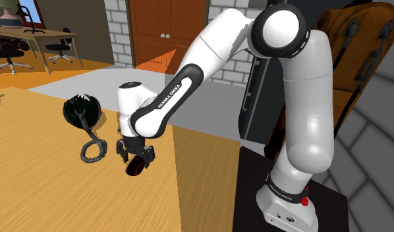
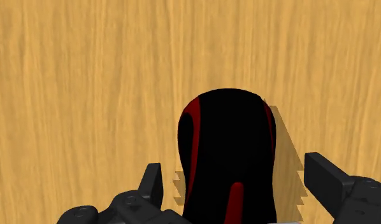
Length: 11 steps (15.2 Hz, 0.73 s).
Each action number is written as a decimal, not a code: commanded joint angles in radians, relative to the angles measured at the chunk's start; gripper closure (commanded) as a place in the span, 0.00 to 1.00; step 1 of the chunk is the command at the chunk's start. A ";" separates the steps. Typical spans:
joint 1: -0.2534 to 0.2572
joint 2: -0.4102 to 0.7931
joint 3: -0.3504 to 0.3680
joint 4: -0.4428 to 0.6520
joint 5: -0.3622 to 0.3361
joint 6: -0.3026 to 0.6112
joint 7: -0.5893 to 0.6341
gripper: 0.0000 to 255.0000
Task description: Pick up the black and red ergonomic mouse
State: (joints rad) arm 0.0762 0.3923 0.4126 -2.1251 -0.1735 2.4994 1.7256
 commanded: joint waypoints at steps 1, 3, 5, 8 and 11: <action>0.003 0.009 -0.004 -0.007 -0.007 0.016 0.004 0.00; 0.002 0.008 -0.004 -0.007 -0.006 0.015 0.004 1.00; 0.002 0.008 -0.004 -0.007 -0.006 0.016 0.004 1.00; 0.003 0.009 -0.005 -0.008 -0.007 0.017 0.005 1.00; 0.002 0.009 -0.004 -0.008 -0.007 0.016 0.004 1.00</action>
State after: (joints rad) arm 0.0784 0.3980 0.4089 -2.1320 -0.1798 2.5147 1.7295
